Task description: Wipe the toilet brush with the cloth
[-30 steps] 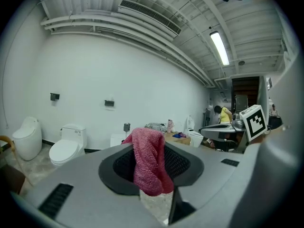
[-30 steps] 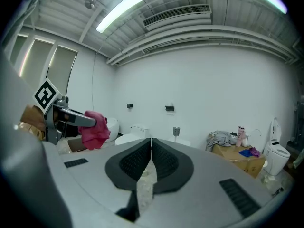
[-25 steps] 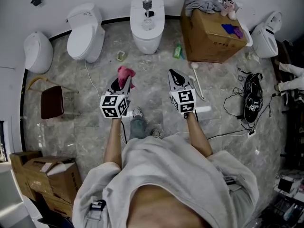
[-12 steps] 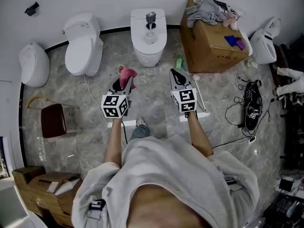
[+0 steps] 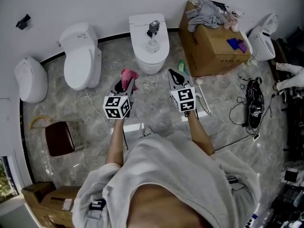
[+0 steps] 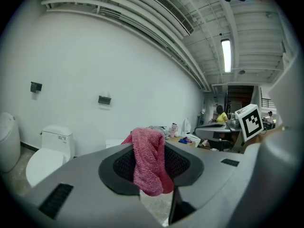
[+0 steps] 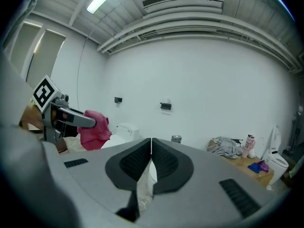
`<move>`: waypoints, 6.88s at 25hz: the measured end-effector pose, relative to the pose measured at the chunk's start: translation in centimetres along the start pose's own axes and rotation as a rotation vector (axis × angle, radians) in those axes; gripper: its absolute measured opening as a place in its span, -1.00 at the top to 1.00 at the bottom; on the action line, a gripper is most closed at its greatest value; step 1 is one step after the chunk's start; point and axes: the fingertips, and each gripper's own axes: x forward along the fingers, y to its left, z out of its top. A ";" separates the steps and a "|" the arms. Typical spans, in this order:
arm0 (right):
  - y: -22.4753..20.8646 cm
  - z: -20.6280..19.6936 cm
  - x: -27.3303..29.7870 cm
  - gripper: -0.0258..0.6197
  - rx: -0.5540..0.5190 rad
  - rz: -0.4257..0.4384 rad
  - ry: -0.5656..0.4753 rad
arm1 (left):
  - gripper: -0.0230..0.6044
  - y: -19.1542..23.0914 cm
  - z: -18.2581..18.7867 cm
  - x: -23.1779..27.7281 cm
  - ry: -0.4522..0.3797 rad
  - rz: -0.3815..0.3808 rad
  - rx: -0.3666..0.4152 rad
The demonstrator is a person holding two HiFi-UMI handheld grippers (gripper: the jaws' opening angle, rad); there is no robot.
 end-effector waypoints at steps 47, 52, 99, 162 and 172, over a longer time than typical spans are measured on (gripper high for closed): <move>-16.7 -1.0 35.4 0.82 0.103 0.182 0.112 | 0.47 14.7 3.7 32.0 0.168 0.070 -0.069; -17.4 -2.2 37.5 0.82 0.125 0.191 0.148 | 0.47 15.4 2.9 33.6 0.203 0.070 -0.074; -16.0 -6.3 41.7 0.83 0.208 0.192 0.220 | 0.48 12.6 -1.6 43.9 0.293 -0.195 0.083; -16.1 -6.4 41.6 0.83 0.224 0.204 0.207 | 0.48 10.6 -4.3 43.6 0.322 -0.175 0.098; -16.5 -6.4 41.6 0.83 0.241 0.200 0.207 | 0.48 11.3 -6.7 45.1 0.375 -0.184 0.100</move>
